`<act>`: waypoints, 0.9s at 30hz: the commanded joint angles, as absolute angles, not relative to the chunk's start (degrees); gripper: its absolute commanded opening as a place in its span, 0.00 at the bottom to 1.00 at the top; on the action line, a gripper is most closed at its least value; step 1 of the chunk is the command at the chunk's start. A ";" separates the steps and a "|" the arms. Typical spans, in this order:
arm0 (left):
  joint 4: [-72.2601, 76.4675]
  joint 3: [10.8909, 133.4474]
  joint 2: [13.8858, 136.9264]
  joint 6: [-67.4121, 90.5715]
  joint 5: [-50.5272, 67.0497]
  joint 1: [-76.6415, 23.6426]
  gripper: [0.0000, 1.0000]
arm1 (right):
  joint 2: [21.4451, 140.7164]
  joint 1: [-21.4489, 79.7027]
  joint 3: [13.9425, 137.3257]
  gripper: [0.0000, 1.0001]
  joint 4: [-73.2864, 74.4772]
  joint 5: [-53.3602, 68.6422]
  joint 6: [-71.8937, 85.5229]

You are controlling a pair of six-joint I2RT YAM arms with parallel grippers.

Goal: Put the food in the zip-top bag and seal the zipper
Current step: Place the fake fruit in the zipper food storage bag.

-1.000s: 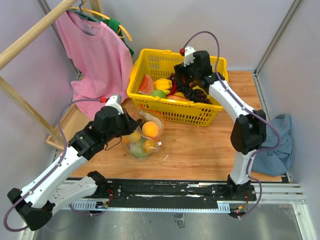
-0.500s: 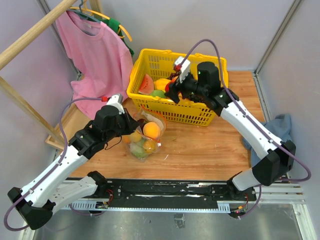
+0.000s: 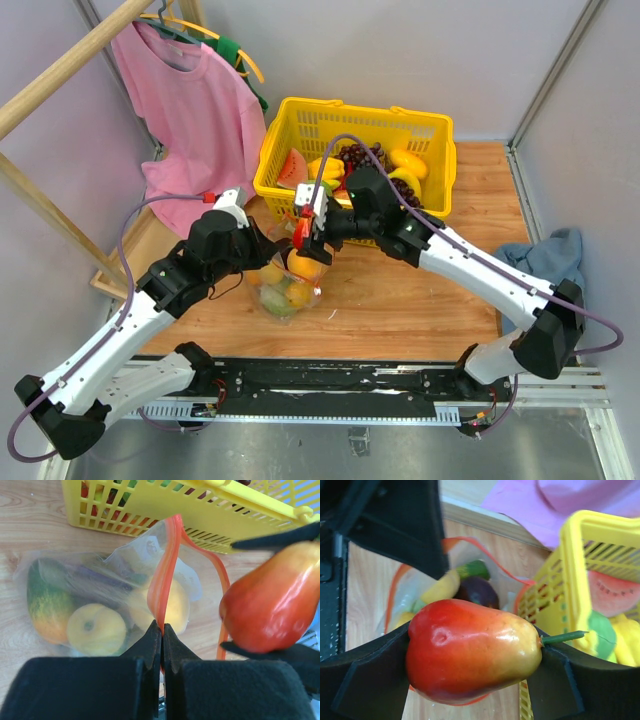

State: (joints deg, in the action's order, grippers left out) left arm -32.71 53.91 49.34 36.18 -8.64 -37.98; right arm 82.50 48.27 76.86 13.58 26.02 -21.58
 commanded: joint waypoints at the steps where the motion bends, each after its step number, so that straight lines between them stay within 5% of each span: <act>1: -31.07 55.63 48.52 35.59 -7.70 -37.62 0.00 | 82.12 50.88 75.17 0.60 13.87 30.61 -25.80; 13: -30.32 54.77 48.82 35.08 -4.94 -37.62 0.00 | 88.13 52.47 76.97 0.71 14.75 28.47 -28.01; 27: -29.70 54.08 49.49 35.73 -4.05 -37.62 0.00 | 90.68 53.44 78.68 1.00 11.21 26.76 -27.22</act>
